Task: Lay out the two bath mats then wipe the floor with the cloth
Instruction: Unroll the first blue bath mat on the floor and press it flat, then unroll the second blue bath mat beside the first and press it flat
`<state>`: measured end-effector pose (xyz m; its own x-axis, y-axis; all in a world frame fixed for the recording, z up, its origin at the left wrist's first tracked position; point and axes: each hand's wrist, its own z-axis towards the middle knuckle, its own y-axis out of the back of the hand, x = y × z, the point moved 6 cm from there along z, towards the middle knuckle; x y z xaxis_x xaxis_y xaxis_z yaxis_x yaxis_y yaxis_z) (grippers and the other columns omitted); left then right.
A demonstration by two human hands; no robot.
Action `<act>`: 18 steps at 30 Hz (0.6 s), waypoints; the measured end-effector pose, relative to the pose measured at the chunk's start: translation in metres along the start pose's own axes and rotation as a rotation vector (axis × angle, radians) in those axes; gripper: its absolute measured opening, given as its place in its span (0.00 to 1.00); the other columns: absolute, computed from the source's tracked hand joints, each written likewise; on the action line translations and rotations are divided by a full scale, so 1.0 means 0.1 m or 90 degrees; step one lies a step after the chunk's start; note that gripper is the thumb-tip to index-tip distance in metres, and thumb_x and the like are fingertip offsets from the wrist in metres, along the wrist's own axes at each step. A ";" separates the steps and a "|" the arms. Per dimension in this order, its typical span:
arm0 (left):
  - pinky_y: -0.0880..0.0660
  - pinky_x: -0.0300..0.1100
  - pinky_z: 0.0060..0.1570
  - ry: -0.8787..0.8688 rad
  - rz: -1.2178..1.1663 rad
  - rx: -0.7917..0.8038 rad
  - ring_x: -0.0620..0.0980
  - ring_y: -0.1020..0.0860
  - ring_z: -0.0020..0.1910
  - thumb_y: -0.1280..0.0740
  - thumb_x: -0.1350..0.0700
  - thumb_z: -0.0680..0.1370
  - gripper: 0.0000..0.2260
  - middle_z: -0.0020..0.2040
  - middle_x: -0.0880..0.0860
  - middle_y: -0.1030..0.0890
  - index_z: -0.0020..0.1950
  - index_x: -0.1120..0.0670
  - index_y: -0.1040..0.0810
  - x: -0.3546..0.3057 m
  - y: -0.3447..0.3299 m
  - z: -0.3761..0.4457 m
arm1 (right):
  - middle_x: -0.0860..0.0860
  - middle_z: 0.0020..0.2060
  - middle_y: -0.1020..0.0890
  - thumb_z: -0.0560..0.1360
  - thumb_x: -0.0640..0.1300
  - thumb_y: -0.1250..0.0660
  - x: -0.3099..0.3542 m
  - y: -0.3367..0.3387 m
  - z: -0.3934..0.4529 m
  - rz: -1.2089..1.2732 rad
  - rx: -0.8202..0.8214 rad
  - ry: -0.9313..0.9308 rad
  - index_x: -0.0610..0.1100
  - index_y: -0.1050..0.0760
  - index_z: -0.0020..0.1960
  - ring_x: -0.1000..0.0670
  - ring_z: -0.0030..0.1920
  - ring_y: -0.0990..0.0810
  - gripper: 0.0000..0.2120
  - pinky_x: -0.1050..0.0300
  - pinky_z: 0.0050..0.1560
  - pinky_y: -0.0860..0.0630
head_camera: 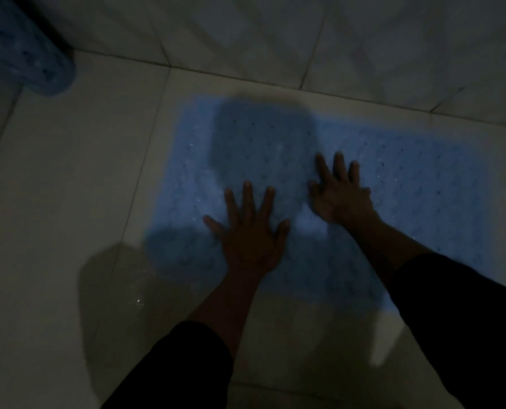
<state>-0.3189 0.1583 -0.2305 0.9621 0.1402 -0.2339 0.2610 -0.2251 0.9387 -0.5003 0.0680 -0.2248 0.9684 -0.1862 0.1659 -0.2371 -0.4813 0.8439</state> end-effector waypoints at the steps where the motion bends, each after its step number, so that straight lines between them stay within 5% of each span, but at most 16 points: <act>1: 0.55 0.79 0.66 -0.014 -0.017 0.017 0.61 0.56 0.80 0.49 0.33 0.78 0.31 0.82 0.49 0.54 0.79 0.39 0.51 0.05 0.07 0.00 | 0.51 0.79 0.60 0.79 0.64 0.53 0.11 0.00 -0.04 0.006 0.012 -0.013 0.60 0.59 0.78 0.40 0.78 0.61 0.30 0.28 0.71 0.51; 6: 0.44 0.67 0.73 -0.018 -0.198 0.127 0.55 0.49 0.80 0.41 0.42 0.80 0.30 0.81 0.54 0.47 0.80 0.47 0.46 0.35 0.36 0.05 | 0.43 0.79 0.50 0.77 0.63 0.53 0.78 -0.05 -0.26 0.052 0.061 0.031 0.51 0.51 0.79 0.38 0.78 0.52 0.34 0.33 0.74 0.46; 14: 0.37 0.55 0.72 0.015 -0.316 0.031 0.59 0.39 0.77 0.46 0.36 0.73 0.38 0.77 0.59 0.37 0.78 0.56 0.39 1.53 1.45 0.42 | 0.41 0.78 0.43 0.81 0.54 0.44 2.37 0.69 -0.52 0.079 -0.019 0.167 0.48 0.48 0.79 0.40 0.78 0.46 0.30 0.41 0.75 0.43; 18: 0.36 0.52 0.72 0.075 -0.337 -0.033 0.59 0.38 0.76 0.39 0.43 0.73 0.34 0.76 0.60 0.36 0.77 0.56 0.38 2.09 2.06 0.58 | 0.41 0.76 0.39 0.80 0.53 0.42 3.07 1.11 -0.59 0.053 -0.045 0.235 0.46 0.46 0.78 0.40 0.76 0.41 0.30 0.44 0.73 0.39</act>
<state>-0.0593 0.0858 -0.1006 0.6845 0.3288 -0.6506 0.7000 -0.0475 0.7125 -0.2247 0.0074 -0.0500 0.9120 0.1043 0.3967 -0.3225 -0.4152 0.8507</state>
